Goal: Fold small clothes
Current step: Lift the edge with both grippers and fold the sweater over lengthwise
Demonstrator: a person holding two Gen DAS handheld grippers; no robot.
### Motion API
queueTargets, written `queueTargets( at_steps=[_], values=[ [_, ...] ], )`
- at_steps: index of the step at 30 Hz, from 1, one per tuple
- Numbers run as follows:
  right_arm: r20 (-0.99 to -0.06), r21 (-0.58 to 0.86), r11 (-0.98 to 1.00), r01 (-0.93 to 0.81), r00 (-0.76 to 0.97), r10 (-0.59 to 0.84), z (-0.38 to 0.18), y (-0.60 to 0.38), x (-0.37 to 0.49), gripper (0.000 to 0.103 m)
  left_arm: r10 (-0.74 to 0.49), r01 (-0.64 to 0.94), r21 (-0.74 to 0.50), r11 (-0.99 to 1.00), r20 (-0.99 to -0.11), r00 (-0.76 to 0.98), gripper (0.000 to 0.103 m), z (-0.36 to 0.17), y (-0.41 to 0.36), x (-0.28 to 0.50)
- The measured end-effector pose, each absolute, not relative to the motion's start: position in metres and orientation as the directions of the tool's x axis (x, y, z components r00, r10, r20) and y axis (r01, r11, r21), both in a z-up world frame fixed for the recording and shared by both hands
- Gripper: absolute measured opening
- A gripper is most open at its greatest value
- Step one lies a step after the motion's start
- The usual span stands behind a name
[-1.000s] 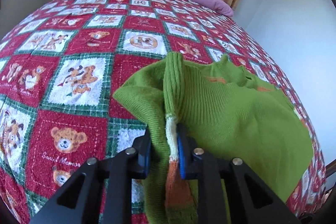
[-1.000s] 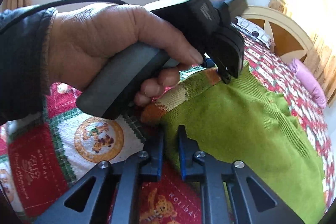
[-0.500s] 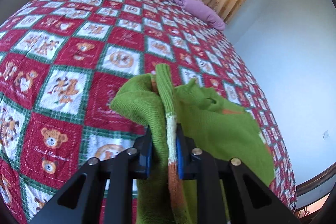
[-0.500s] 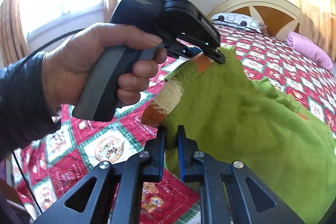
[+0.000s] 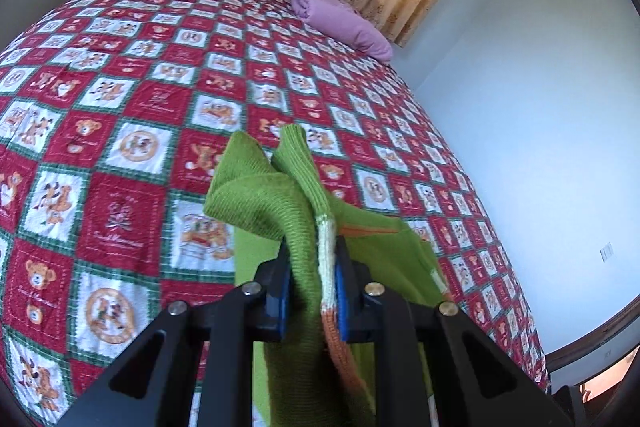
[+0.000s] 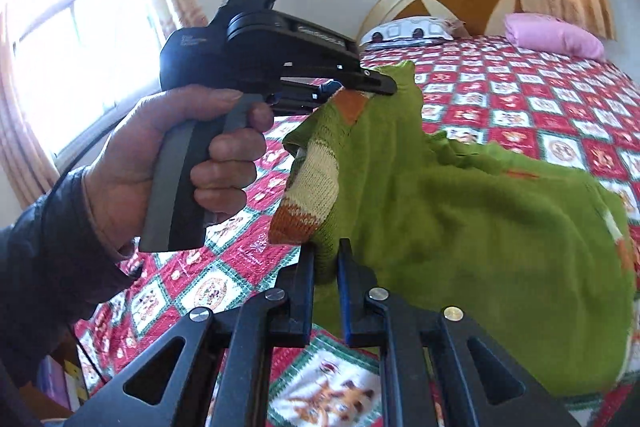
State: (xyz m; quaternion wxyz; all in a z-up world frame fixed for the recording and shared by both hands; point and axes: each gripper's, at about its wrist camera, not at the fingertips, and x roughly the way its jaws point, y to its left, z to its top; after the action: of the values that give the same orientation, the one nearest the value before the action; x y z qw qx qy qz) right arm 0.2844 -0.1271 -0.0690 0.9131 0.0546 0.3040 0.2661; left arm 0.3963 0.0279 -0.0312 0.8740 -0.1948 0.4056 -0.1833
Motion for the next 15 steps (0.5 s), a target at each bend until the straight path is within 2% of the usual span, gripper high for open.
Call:
queueTargets(
  at_steps=[7,15],
  values=[
    [-0.506,0.337,0.854,-0.397,0.688,0.52,-0.057,-0.178,0.268,0.01,-0.524,0.231,-0.491,0.84,-0.621,0.583,0.018,-0.016,-0.019,0.398],
    [-0.509,0.43,0.855,-0.291,0.704,0.496,-0.067,-0.236,0.261,0.01,-0.56,0.3,-0.477,0.826,-0.632,0.536,0.018,-0.019,-0.079,0.404]
  ],
)
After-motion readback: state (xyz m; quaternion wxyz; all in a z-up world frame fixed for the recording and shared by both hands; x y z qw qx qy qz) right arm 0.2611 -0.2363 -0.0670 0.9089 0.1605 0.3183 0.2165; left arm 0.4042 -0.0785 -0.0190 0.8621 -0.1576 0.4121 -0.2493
